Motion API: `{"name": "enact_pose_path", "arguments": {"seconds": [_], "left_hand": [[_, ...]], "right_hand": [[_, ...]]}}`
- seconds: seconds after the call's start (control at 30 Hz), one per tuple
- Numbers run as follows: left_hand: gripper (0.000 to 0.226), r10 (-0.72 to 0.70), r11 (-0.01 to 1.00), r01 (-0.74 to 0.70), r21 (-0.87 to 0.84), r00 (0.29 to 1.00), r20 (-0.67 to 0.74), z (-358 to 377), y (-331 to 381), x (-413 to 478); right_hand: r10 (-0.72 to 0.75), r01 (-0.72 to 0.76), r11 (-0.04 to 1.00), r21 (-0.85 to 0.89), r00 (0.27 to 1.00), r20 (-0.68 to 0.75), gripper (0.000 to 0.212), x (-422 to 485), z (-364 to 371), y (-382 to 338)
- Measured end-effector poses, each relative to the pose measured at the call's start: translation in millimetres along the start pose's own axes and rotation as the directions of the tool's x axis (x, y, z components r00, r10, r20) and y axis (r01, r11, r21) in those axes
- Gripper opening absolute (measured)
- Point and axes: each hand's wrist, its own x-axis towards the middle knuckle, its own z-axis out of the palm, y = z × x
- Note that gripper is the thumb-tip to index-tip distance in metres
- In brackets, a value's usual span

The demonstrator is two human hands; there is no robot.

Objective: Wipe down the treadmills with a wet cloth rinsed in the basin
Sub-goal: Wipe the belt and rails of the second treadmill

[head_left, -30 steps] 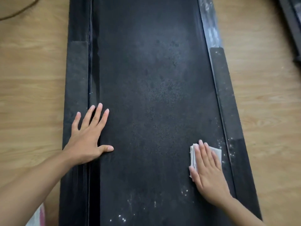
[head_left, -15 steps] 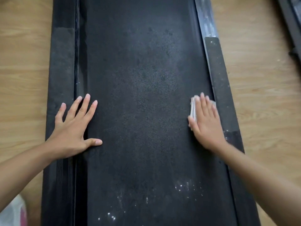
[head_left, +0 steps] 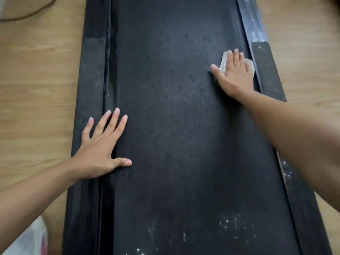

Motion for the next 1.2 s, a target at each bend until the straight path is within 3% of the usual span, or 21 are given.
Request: {"name": "enact_pose_path", "arguments": {"seconds": [0.1,0.27,0.33,0.43,0.5,0.6,0.7,0.8,0.93,1.0,1.1,1.2], "left_hand": [[0.129,0.005,1.000,-0.005,-0.011,1.000,0.019,-3,1,-2],[0.130,0.007,1.000,-0.006,-0.021,0.998,0.055,-11,5,-2],[0.131,0.008,1.000,-0.006,-0.028,0.998,0.069,-13,5,-3],[0.131,0.002,1.000,0.000,-0.027,0.996,0.084,-13,5,-4],[0.131,0.000,1.000,0.002,-0.024,0.997,0.071,-12,4,-4],[0.131,-0.001,1.000,0.002,-0.013,0.997,0.073,-10,3,-3],[0.131,0.002,0.999,0.000,-0.032,0.998,0.059,-8,2,-3],[0.131,0.000,1.000,0.001,-0.014,0.999,0.054,-5,0,-1],[0.131,0.001,1.000,0.000,-0.014,0.999,0.046,-4,0,0],[0.130,-0.001,1.000,0.002,-0.023,0.999,0.051,-5,0,-1],[0.129,0.000,1.000,0.001,-0.027,0.999,0.041,-5,1,-1],[0.129,-0.007,1.000,0.008,-0.014,0.999,0.038,-5,2,-1]], "right_hand": [[-0.088,0.088,0.996,-0.024,0.996,0.030,0.095,-53,9,12],[-0.188,0.192,0.981,-0.002,0.965,0.180,0.089,-293,23,34],[-0.230,0.238,0.971,-0.004,0.942,0.244,0.086,-339,27,49],[-0.269,0.252,0.963,0.097,0.925,0.267,0.071,-328,14,70],[-0.238,0.226,0.971,0.082,0.949,0.205,0.062,-310,3,81],[-0.219,0.204,0.973,0.109,0.964,0.149,0.066,-290,-3,87],[-0.124,0.075,0.980,0.182,0.953,0.276,0.040,-272,-20,75],[-0.106,0.006,0.969,0.248,0.913,0.394,0.037,-261,-27,69],[-0.145,0.021,0.965,0.262,0.875,0.462,0.037,-235,-53,63],[-0.166,0.061,0.960,0.272,0.909,0.381,0.036,-201,-76,57],[-0.188,0.149,0.931,0.332,0.978,0.088,0.035,-139,-114,41],[-0.177,0.228,0.935,0.272,0.964,-0.198,0.025,-84,-148,17]]}}
